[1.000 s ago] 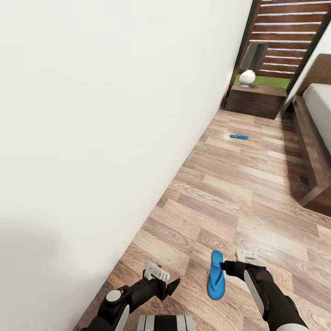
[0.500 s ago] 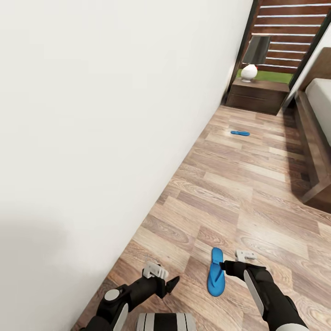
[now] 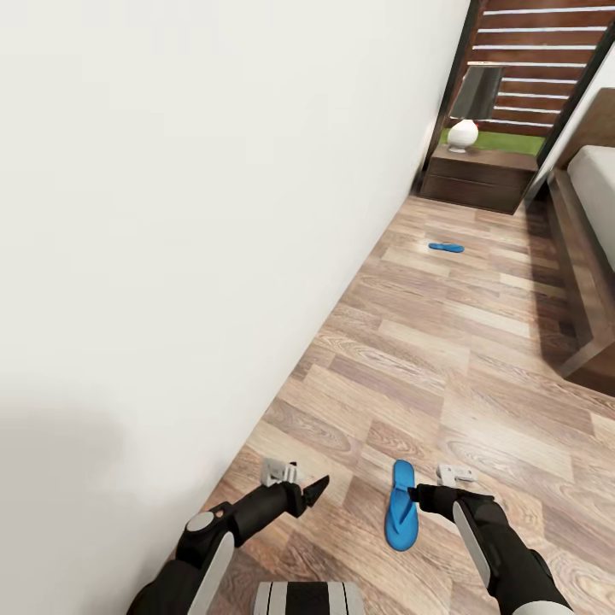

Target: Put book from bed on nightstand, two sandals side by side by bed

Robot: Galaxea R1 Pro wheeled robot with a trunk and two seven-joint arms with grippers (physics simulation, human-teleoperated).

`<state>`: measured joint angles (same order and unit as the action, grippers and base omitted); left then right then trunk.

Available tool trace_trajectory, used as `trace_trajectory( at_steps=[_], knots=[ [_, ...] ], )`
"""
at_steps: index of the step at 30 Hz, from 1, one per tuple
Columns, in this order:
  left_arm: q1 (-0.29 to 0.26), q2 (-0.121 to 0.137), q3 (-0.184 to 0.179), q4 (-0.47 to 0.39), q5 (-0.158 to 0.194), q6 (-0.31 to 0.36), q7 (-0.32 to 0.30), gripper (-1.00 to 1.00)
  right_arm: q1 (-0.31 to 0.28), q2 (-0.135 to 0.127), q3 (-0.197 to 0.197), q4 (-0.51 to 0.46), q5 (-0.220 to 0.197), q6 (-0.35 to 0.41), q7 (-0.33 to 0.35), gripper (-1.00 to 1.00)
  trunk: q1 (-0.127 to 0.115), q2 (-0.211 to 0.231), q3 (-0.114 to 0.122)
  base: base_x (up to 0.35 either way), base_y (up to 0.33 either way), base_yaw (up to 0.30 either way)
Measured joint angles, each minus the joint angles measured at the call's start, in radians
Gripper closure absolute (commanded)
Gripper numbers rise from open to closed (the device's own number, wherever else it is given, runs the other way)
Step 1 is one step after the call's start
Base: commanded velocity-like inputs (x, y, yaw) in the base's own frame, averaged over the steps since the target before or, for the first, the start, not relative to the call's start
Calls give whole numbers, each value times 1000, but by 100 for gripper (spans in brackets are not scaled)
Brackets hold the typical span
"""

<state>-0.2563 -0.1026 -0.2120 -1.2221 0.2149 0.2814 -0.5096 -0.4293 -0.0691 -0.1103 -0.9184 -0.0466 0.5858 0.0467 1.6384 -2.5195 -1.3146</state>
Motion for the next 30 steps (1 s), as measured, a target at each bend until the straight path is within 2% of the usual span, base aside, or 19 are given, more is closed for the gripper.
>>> trace_trajectory(
  at_steps=[7,30],
  knots=[
    [-2,1,5,-16,2,-4,8,-100,0,0,0,0,3,0,0,-100,0,0,0,0,0,0],
    [-3,0,7,-17,0,-6,12,-100,0,6,2,1,6,-3,-2,-100,10,-5,-89,0,0,0]
  ],
)
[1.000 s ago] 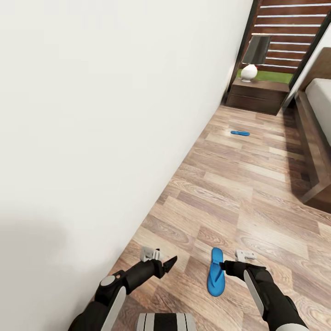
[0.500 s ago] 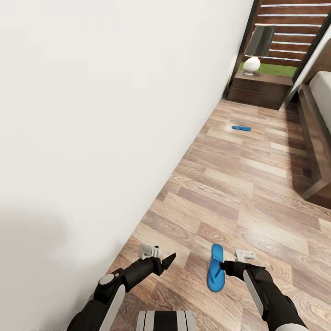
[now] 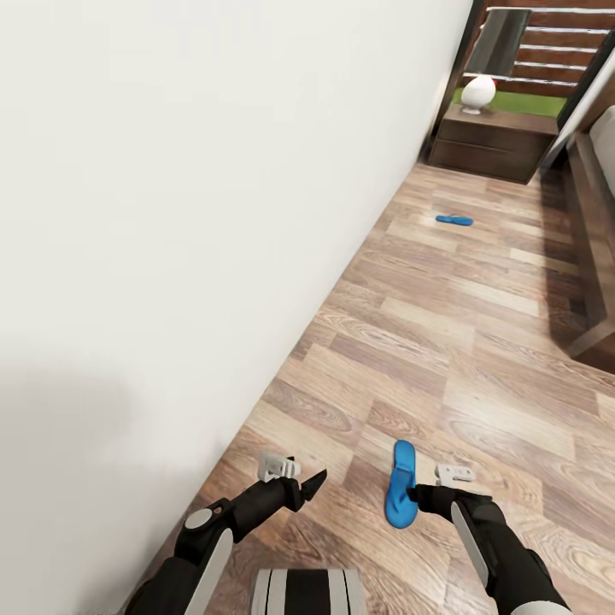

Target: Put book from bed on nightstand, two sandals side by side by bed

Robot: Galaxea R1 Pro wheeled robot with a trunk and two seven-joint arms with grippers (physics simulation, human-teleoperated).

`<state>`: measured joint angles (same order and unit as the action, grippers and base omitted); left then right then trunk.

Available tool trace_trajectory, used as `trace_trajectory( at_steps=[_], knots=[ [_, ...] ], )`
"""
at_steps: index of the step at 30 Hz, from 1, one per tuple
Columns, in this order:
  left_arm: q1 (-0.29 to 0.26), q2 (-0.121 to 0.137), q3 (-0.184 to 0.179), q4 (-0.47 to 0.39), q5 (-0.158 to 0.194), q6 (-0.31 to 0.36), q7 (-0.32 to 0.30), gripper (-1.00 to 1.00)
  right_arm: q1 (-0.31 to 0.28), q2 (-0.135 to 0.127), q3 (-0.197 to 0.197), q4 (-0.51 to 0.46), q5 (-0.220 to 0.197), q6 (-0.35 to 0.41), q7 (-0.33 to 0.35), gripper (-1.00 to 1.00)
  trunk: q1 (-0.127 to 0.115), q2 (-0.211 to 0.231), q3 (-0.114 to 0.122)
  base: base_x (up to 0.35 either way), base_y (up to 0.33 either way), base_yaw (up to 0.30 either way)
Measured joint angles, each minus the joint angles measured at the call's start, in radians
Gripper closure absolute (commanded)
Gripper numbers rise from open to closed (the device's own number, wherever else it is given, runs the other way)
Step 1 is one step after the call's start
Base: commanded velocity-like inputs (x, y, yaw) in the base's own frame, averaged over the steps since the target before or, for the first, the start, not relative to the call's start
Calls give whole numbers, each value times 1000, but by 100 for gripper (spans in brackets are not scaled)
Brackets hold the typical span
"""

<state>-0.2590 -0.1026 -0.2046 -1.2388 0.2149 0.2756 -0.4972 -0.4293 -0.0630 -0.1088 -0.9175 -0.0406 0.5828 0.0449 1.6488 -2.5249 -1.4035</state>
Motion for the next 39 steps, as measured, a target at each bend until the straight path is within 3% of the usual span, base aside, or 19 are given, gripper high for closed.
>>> trace_trajectory(
  at_steps=[23,39],
  knots=[
    [0,-1,-2,0,-1,0,-3,-100,0,5,2,1,-1,0,-3,-100,10,-5,-89,0,0,0],
    [0,-1,-2,0,2,0,-3,-100,0,2,3,2,-2,1,0,-100,10,-5,-89,0,0,0]
  ],
)
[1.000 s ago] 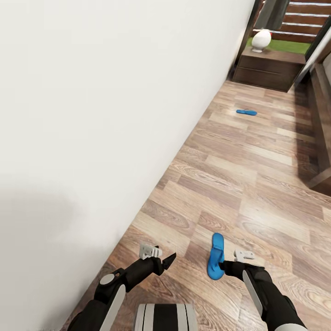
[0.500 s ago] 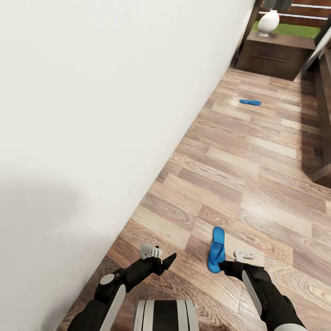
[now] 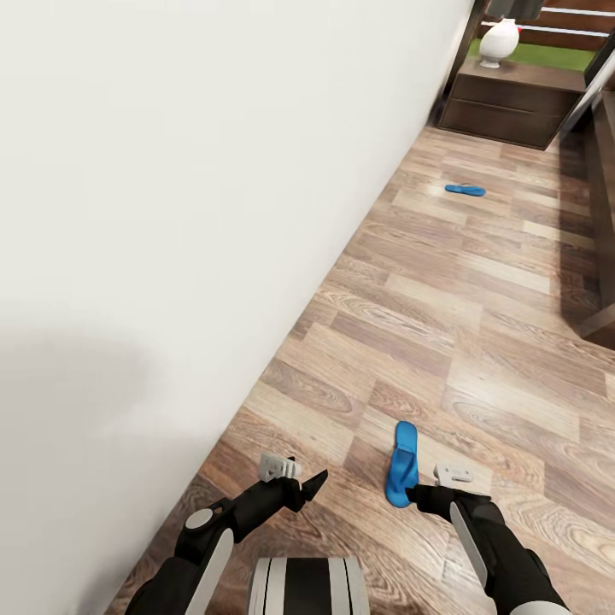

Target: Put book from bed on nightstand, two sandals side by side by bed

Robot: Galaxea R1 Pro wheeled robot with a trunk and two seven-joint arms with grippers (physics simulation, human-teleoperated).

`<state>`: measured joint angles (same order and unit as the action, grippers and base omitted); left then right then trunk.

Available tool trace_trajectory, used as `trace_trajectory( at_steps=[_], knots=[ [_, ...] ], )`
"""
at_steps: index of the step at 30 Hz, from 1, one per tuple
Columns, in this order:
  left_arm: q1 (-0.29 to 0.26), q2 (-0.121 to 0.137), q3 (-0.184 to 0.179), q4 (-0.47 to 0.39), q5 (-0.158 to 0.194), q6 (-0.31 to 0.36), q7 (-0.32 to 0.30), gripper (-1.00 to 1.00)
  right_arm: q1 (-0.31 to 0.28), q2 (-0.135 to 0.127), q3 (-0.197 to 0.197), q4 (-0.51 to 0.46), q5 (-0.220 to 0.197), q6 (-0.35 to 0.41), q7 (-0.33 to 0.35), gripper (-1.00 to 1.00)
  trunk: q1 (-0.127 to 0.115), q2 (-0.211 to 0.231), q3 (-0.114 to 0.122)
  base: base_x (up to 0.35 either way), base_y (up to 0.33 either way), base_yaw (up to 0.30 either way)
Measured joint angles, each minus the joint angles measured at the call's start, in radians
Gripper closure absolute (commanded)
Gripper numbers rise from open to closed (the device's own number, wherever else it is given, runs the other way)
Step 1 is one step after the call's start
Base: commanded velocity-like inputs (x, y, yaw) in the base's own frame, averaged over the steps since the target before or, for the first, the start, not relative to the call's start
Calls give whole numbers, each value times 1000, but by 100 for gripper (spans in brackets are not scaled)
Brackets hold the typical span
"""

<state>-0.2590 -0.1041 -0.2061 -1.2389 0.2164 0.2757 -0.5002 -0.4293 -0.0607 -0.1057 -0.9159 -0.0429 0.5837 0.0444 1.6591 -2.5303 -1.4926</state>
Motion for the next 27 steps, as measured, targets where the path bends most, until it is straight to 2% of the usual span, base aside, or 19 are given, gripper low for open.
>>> trace_trajectory(
  at_steps=[22,27],
  knots=[
    [0,-2,-6,3,0,-2,1,-100,0,-1,0,0,2,1,2,-100,0,0,0,32,0,0],
    [0,-2,-6,3,0,-2,3,-100,0,-1,0,0,2,0,2,-100,0,0,0,198,0,0]
  ],
)
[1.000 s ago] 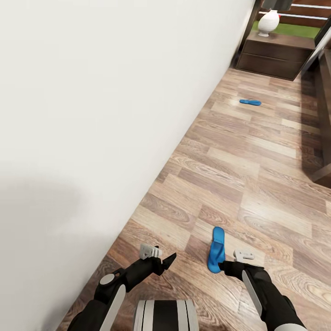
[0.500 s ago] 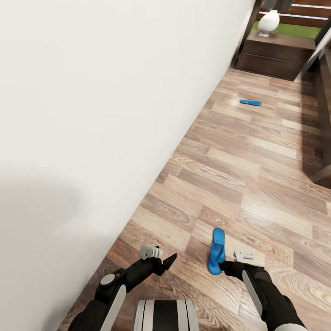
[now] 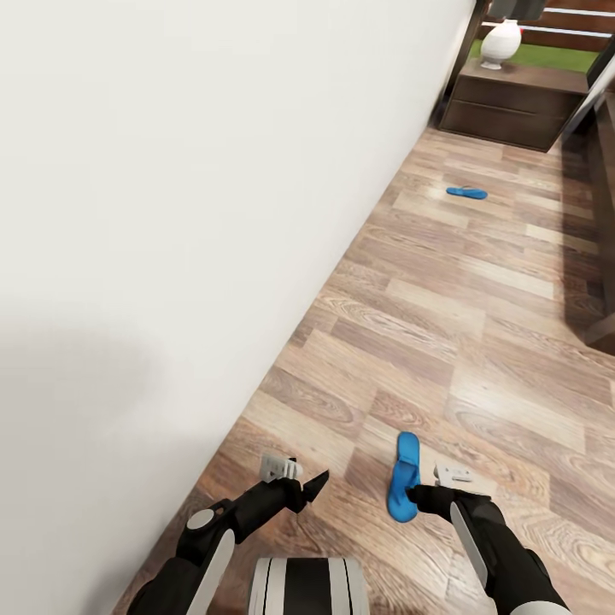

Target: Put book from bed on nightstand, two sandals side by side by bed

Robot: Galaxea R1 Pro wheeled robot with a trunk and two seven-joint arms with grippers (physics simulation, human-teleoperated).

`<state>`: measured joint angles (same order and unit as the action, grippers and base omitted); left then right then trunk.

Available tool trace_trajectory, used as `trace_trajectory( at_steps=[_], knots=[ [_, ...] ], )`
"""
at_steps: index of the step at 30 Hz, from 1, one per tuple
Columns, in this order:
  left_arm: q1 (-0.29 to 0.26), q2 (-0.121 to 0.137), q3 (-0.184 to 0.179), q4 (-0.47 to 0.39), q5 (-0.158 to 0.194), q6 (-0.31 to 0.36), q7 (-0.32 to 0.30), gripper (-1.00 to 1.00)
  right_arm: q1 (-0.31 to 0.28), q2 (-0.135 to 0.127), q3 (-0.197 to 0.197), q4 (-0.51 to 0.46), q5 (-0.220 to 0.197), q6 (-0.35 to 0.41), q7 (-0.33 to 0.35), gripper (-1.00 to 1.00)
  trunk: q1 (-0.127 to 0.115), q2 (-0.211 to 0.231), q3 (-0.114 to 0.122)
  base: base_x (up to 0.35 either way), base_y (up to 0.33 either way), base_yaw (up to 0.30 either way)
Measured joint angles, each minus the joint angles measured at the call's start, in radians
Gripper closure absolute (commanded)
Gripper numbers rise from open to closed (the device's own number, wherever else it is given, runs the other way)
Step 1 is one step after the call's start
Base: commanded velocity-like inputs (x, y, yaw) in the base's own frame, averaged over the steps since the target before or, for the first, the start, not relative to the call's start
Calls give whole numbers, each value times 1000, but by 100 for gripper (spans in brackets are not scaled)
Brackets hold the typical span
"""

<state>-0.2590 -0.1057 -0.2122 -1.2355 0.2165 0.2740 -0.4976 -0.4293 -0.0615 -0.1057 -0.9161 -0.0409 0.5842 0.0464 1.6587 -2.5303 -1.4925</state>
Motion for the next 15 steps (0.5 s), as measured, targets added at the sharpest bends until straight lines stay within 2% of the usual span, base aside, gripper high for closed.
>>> trace_trajectory(
  at_steps=[4,9,15],
  knots=[
    [0,0,-1,0,0,0,-1,-100,0,0,0,0,-1,0,0,-100,0,0,0,148,0,0],
    [0,0,-1,0,0,-1,-1,-100,0,0,0,0,-1,0,0,-100,0,0,0,15,0,0],
    [0,0,-1,0,0,0,-1,-100,0,0,0,0,-1,0,0,-100,0,0,0,92,50,0]
  ],
)
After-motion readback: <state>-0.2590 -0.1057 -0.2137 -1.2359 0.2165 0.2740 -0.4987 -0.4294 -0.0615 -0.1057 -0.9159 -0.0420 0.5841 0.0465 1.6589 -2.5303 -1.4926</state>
